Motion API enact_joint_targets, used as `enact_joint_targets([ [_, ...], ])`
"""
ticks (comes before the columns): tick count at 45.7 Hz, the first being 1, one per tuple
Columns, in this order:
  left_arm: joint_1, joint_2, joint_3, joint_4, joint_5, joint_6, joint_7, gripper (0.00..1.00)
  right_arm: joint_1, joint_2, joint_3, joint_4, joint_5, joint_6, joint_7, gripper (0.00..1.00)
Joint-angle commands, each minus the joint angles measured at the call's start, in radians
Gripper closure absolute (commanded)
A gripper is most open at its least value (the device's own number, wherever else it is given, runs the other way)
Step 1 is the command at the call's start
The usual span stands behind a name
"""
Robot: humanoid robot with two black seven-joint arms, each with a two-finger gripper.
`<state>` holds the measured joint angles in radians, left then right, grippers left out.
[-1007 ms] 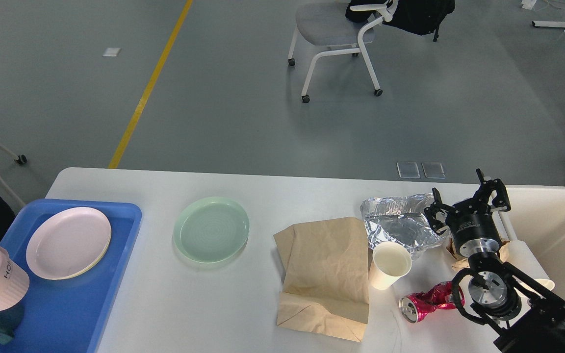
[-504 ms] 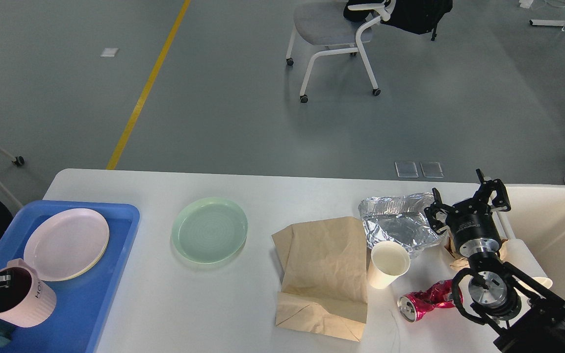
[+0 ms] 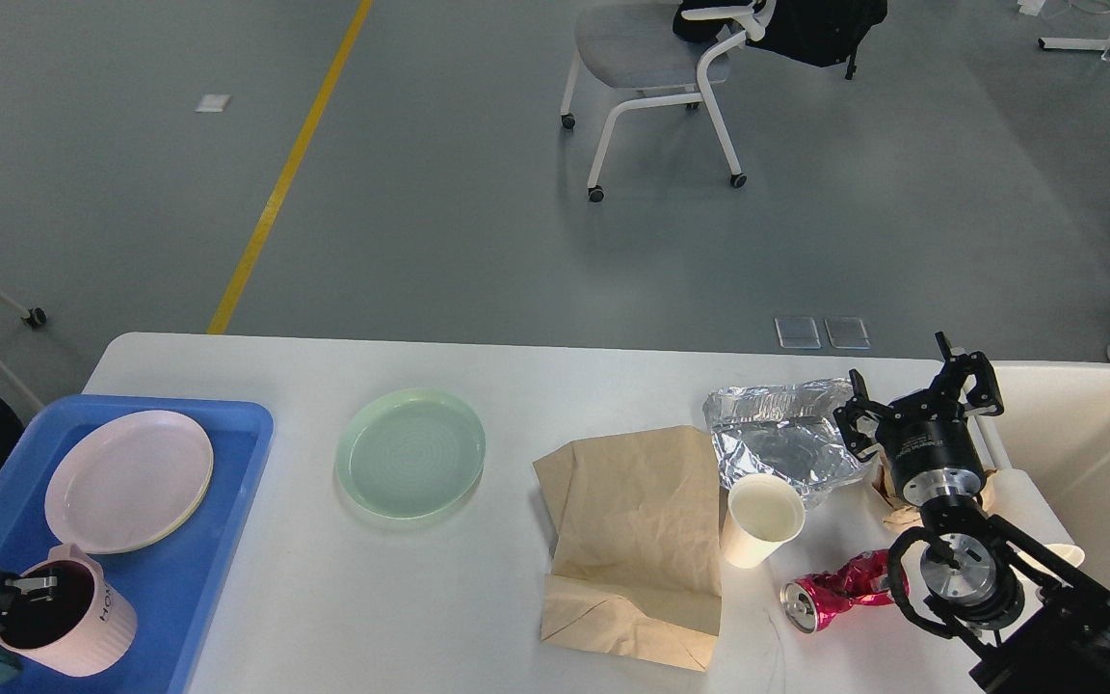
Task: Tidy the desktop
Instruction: 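Lift the pink mug and set it down in the blue tray corner, then release the mug and move the left gripper toward the pale green plate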
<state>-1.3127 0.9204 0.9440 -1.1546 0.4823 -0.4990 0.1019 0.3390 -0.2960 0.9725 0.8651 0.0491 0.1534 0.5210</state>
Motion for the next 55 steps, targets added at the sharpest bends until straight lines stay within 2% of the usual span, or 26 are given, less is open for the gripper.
enact_joint_targets([
  [1, 0.007, -0.002, -0.001, 0.0, -0.01, 0.004, 0.001, 0.88, 0.0, 0.0, 0.0, 0.0, 0.0, 0.0, -0.001, 0.0],
  [3, 0.007, -0.002, -0.001, 0.0, -0.01, 0.011, 0.001, 0.76, 0.0, 0.0, 0.0, 0.0, 0.0, 0.0, -0.001, 0.0],
  [9, 0.009, -0.002, -0.016, 0.0, -0.019, 0.042, -0.001, 0.22, 0.0, 0.0, 0.0, 0.0, 0.0, 0.0, -0.001, 0.0],
  [12, 0.009, -0.003, -0.016, -0.004, -0.036, 0.04, -0.001, 0.11, 0.0, 0.0, 0.0, 0.0, 0.0, 0.0, -0.001, 0.0],
  [26, 0.0, 0.014, -0.001, -0.048, -0.047, 0.022, 0.004, 0.07, 0.0, 0.0, 0.0, 0.0, 0.0, 0.0, 0.001, 0.0],
  [33, -0.095, 0.057, 0.035, -0.068, -0.047, -0.041, 0.013, 0.06, 0.0, 0.0, 0.0, 0.0, 0.0, 0.0, 0.001, 0.0],
  [39, -0.276, 0.054, 0.171, -0.091, -0.06, -0.072, 0.005, 0.06, 0.0, 0.0, 0.0, 0.0, 0.0, 0.0, -0.001, 0.0],
  [48, -0.643, 0.002, 0.504, -0.21, -0.166, -0.065, -0.007, 0.06, 0.0, 0.0, 0.0, 0.0, 0.0, 0.0, -0.001, 0.0],
  [49, -0.68, -0.006, 0.533, -0.227, -0.169, -0.065, -0.011, 0.06, 0.0, 0.0, 0.0, 0.0, 0.0, 0.0, -0.001, 0.0],
  [50, -0.765, -0.027, 0.592, -0.276, -0.171, -0.072, -0.03, 0.06, 0.0, 0.0, 0.0, 0.0, 0.0, 0.0, 0.001, 0.0],
  [55, -0.914, -0.092, 0.683, -0.35, -0.172, -0.079, -0.056, 0.06, 0.0, 0.0, 0.0, 0.0, 0.0, 0.0, -0.001, 0.0],
])
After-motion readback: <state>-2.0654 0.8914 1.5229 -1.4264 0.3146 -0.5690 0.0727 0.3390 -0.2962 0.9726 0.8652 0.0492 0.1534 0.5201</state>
